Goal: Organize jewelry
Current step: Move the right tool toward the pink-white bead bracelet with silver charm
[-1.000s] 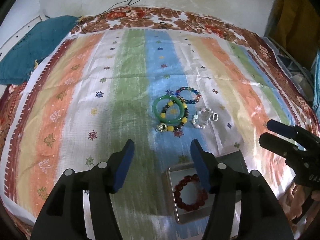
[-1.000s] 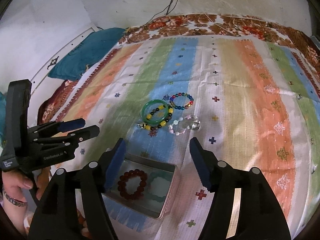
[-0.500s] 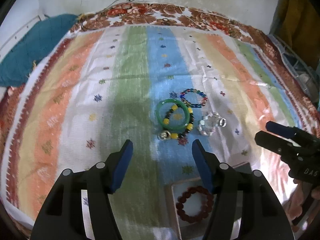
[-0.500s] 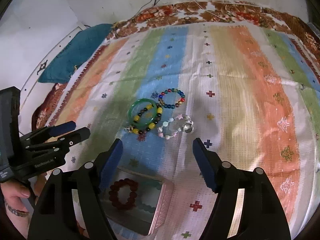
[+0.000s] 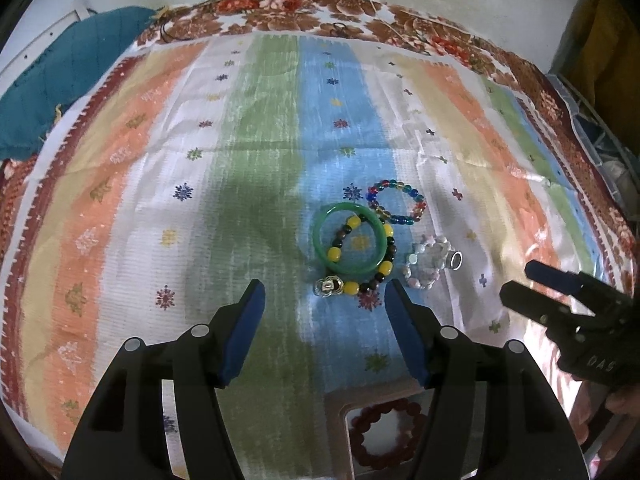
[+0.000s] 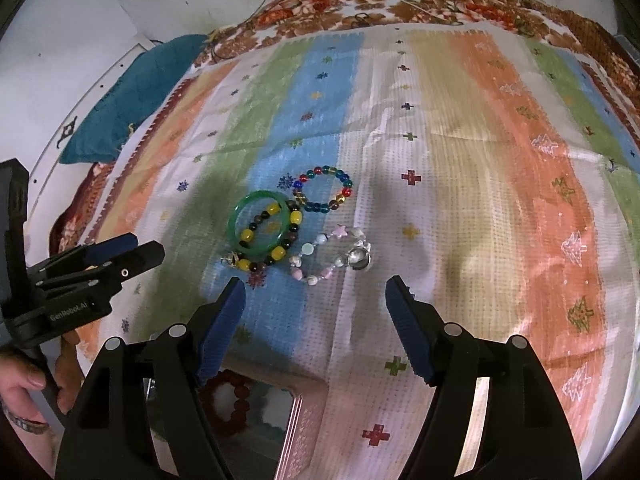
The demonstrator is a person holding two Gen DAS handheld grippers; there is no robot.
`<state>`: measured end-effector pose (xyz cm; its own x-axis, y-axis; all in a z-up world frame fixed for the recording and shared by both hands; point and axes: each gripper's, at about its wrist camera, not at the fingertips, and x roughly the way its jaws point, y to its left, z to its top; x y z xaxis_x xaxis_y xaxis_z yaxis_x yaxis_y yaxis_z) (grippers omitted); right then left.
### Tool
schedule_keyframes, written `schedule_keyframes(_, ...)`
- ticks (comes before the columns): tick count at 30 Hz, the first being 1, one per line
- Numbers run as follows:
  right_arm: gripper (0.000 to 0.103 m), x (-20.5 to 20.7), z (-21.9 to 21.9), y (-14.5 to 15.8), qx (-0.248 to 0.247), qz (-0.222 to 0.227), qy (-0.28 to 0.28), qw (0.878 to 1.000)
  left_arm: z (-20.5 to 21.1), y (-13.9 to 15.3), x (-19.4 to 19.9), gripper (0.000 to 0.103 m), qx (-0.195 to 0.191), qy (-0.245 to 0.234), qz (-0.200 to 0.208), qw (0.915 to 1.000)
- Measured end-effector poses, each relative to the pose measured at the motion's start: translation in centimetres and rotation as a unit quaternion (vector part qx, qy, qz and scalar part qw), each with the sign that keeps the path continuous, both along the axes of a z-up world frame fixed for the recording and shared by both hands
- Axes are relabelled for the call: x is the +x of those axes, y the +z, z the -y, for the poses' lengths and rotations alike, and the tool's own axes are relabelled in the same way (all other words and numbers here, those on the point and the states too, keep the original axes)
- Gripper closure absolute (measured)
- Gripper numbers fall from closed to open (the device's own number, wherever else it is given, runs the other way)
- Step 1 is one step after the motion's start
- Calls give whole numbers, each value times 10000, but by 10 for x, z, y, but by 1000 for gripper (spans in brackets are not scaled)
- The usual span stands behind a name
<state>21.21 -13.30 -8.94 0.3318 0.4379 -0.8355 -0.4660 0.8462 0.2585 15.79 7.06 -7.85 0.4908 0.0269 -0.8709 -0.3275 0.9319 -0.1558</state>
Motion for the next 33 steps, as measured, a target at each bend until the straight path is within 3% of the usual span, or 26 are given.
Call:
schedule_keyframes(20,30,29,-6,-28,-71,-360,-78,9993,-9,-20,29,41,-270,30,-141,9995)
schedule_keyframes(33,30,43,-8,-41,-101,-511,-21,9986,-13,-37,46,42,-132,-11,-324,9994)
